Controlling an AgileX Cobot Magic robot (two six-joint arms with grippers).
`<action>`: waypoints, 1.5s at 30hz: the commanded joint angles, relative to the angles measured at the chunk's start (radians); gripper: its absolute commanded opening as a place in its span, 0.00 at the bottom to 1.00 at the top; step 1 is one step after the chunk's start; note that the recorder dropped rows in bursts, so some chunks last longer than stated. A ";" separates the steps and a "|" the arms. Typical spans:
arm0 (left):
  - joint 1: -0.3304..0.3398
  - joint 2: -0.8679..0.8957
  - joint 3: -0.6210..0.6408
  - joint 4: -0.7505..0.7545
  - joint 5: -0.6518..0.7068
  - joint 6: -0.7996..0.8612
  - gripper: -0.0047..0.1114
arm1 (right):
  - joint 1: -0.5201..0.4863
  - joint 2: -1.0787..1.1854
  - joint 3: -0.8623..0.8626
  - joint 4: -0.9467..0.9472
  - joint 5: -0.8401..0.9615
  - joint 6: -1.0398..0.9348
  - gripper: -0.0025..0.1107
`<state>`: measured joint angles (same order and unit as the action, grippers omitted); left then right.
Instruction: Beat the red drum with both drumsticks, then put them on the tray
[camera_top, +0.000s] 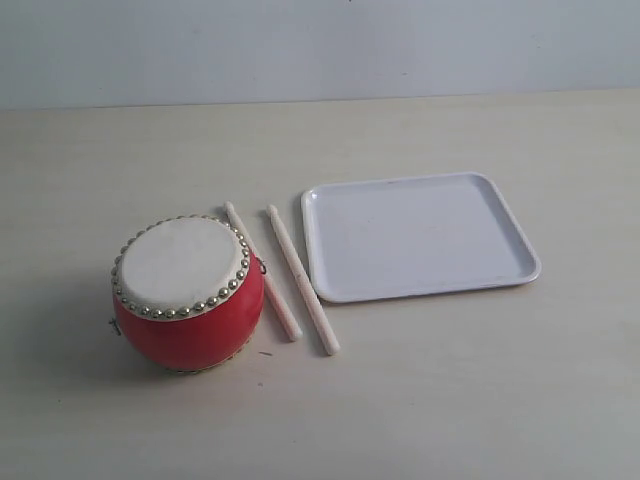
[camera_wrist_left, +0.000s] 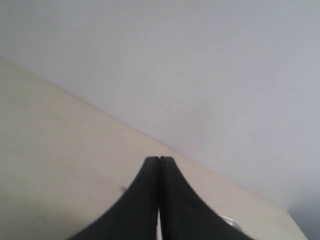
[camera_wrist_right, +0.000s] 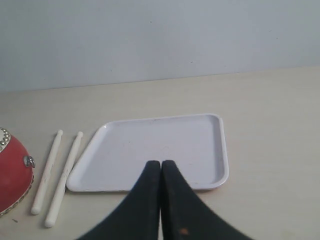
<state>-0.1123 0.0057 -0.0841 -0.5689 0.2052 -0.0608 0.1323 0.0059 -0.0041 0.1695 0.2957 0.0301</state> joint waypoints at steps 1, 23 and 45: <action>0.001 -0.006 -0.084 -0.021 0.024 0.017 0.04 | -0.006 -0.006 0.004 0.004 -0.006 -0.001 0.02; 0.001 0.258 -0.229 -1.038 0.348 1.016 0.04 | -0.006 -0.006 0.004 0.004 -0.006 -0.001 0.02; 0.001 0.615 -0.505 -1.026 0.558 1.129 0.04 | -0.006 -0.006 0.004 0.004 -0.006 -0.001 0.02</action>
<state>-0.1123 0.5916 -0.5650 -1.5949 0.7288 1.0617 0.1323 0.0059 -0.0041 0.1695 0.2957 0.0301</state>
